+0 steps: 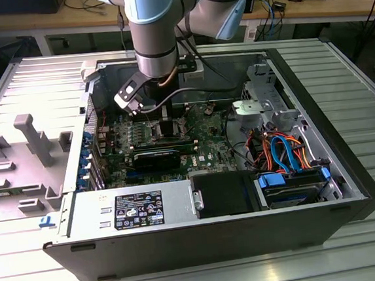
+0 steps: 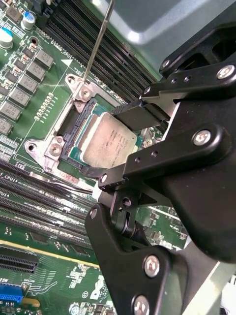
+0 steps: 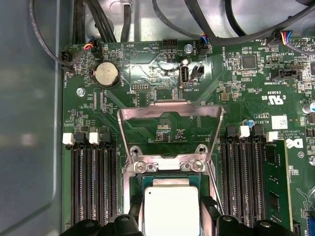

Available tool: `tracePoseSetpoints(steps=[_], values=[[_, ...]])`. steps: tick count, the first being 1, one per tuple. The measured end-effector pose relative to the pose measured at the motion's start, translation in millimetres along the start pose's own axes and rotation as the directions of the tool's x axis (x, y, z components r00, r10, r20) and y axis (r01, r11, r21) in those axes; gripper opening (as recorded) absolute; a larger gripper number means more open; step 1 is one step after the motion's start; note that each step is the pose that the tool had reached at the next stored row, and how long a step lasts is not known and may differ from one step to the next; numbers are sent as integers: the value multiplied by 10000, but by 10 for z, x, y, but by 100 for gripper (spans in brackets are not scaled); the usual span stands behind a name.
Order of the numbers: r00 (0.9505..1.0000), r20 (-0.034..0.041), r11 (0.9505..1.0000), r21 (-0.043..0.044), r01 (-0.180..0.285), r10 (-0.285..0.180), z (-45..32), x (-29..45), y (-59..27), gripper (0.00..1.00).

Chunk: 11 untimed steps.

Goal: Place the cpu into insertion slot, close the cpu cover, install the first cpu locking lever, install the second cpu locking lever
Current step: 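Place the cpu into insertion slot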

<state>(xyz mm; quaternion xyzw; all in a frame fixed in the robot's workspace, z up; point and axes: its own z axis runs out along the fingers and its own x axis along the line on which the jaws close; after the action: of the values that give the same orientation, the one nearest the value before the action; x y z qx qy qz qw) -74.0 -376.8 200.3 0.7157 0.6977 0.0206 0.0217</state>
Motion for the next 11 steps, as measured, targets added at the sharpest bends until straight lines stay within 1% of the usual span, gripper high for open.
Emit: tracePoseSetpoints(steps=[7,8,9,11], values=[[10000,-2,10000,-1,-1,1,2,0,-2,54],[10000,-3,10000,-1,-1,1,3,1,-2,55],[10000,-2,10000,-1,-2,2,3,1,-2,62],[10000,-2,10000,-1,-1,1,2,1,-2,62]])
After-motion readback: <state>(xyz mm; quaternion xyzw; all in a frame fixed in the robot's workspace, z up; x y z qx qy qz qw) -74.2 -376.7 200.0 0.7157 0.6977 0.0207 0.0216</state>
